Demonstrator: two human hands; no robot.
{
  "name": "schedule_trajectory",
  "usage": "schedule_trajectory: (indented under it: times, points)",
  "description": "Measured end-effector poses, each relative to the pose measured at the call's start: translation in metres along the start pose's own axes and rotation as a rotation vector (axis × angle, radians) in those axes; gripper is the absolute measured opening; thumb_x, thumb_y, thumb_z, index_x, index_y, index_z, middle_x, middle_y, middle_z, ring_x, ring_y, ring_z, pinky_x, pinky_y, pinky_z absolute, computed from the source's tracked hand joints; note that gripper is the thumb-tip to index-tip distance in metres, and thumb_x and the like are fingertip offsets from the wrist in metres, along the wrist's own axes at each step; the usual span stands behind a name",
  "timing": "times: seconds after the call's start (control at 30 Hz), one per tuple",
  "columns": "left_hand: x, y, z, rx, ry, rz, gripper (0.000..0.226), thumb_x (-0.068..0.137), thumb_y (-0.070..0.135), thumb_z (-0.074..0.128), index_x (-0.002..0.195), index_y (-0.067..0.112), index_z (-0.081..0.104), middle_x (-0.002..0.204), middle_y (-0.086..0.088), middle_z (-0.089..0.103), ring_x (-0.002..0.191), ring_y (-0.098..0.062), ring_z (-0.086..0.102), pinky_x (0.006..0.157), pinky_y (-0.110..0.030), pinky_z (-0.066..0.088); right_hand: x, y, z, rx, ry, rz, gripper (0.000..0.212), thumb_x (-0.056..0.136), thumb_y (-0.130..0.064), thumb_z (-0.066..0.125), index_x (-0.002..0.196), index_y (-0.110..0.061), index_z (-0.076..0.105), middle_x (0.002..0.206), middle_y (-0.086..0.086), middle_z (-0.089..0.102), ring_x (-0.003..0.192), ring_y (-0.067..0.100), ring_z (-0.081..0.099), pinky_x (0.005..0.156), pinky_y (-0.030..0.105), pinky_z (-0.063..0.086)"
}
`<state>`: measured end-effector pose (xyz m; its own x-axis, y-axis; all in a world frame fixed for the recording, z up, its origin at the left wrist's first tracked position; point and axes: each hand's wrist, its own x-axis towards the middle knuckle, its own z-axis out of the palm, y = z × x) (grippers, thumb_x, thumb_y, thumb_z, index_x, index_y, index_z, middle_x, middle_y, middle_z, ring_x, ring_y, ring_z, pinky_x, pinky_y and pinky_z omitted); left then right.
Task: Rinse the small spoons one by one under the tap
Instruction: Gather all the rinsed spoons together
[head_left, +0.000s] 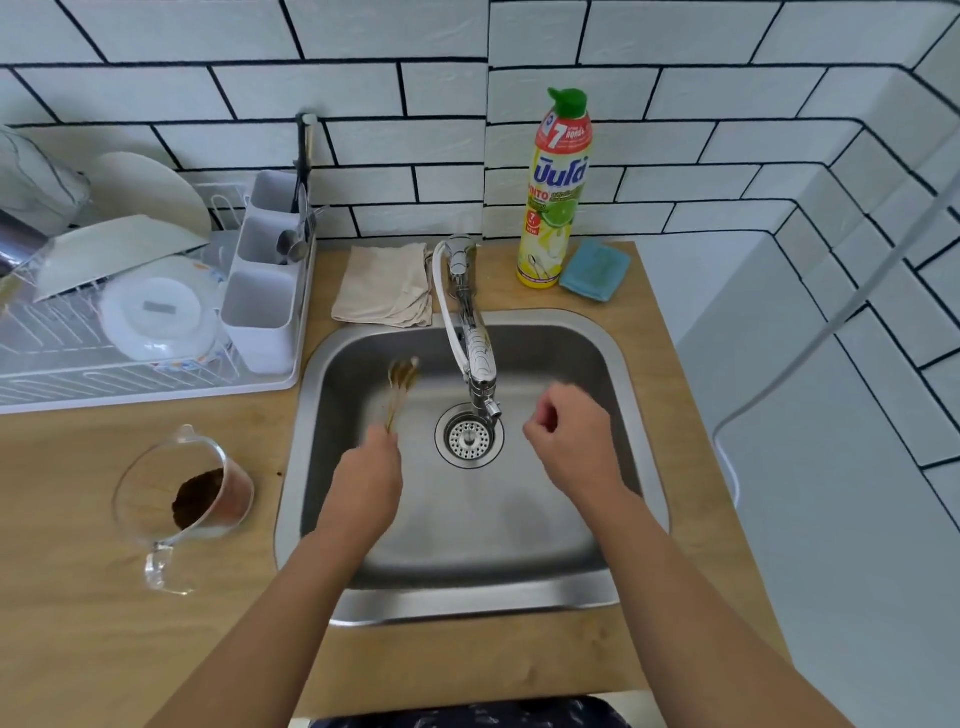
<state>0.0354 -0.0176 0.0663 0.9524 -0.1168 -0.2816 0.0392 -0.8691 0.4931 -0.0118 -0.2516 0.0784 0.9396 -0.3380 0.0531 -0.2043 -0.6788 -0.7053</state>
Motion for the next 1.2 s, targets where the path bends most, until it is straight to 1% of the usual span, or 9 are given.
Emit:
schedule_trajectory:
  times: [0.1,0.2,0.33,0.43,0.5,0.7,0.87,1.07,1.2]
  points:
    - [0.005,0.003,-0.008,0.330,-0.301,-0.184,0.027,0.097,0.017,0.065,0.119,0.006,0.054,0.097,-0.006,0.063,0.073,-0.017,0.065,0.063,-0.023,0.052,-0.005,0.009,0.007,-0.296,-0.574,0.210,0.052,0.089,-0.023,0.075,0.137,-0.015,0.057,0.128,0.010,0.062,0.117,0.029,0.060,0.096,0.033,0.048]
    - [0.002,0.004,-0.012,0.083,-0.099,-0.047,0.011,0.106,0.027,0.045,0.100,0.019,0.049,0.086,-0.008,0.064,0.063,-0.022,0.066,0.060,-0.037,0.060,-0.004,0.001,0.006,-0.099,-0.184,0.123,0.013,0.089,-0.020,0.072,0.094,-0.017,0.061,0.096,0.001,0.063,0.088,0.017,0.061,0.075,0.031,0.045]
    - [-0.005,-0.001,-0.004,-0.159,0.239,0.138,0.022,0.107,0.034,0.036,0.086,0.034,0.039,0.065,0.000,0.056,0.052,-0.020,0.058,0.042,-0.038,0.047,-0.007,-0.002,0.003,0.071,0.211,-0.089,0.022,0.081,-0.006,0.063,0.072,-0.016,0.045,0.070,-0.006,0.046,0.066,0.005,0.044,0.060,0.016,0.034]
    - [0.008,-0.004,-0.004,0.428,-0.215,0.014,0.012,0.100,0.013,0.055,0.112,0.013,0.056,0.094,-0.007,0.067,0.080,-0.024,0.069,0.064,-0.032,0.054,-0.007,0.011,0.007,-0.108,-0.209,0.144,0.009,0.087,-0.009,0.067,0.095,-0.012,0.065,0.094,0.007,0.067,0.089,0.021,0.062,0.077,0.025,0.047]
    - [0.012,-0.009,-0.007,0.622,-0.373,0.011,0.022,0.098,0.007,0.057,0.120,0.003,0.057,0.110,-0.011,0.067,0.095,-0.026,0.070,0.077,-0.029,0.054,-0.012,0.020,0.014,-0.211,-0.489,0.283,0.035,0.092,-0.026,0.072,0.123,-0.011,0.066,0.121,0.011,0.069,0.113,0.029,0.063,0.095,0.033,0.049]
    - [0.003,0.003,0.002,-0.539,-0.693,-0.174,0.022,0.107,0.024,0.040,0.098,0.008,0.054,0.066,0.000,0.044,0.044,-0.010,0.033,0.038,-0.022,0.030,-0.024,-0.004,0.045,0.648,-0.647,0.789,0.057,0.081,-0.067,0.074,0.102,-0.014,0.075,0.095,-0.004,0.079,0.060,0.005,0.051,0.050,0.019,0.032]
    - [-0.008,0.020,0.003,-0.735,-0.989,-0.169,0.021,0.107,0.030,0.046,0.105,0.011,0.054,0.066,0.003,0.044,0.051,-0.009,0.029,0.044,-0.019,0.026,-0.033,-0.011,0.056,1.045,-0.579,0.658,0.023,0.102,-0.029,0.063,0.098,-0.009,0.073,0.059,-0.003,0.052,0.055,0.008,0.045,0.049,0.018,0.030]
    - [-0.012,0.019,0.005,-0.581,-0.827,-0.210,0.055,0.097,0.064,0.044,0.114,0.015,0.062,0.091,-0.006,0.072,0.067,-0.015,0.063,0.060,-0.027,0.053,-0.036,-0.007,0.047,1.130,-0.264,0.634,0.021,0.106,-0.018,0.056,0.100,-0.004,0.070,0.088,0.004,0.076,0.061,0.005,0.049,0.056,0.018,0.045]
    - [-0.016,0.011,0.020,-0.999,-0.400,-0.435,0.080,0.096,0.074,0.024,0.124,0.008,0.060,0.115,-0.013,0.071,0.104,-0.027,0.068,0.087,-0.041,0.056,-0.040,-0.002,0.038,1.156,-0.088,0.605,0.041,0.106,-0.018,0.056,0.075,-0.016,0.081,0.089,0.006,0.077,0.060,0.003,0.054,0.062,0.020,0.051]
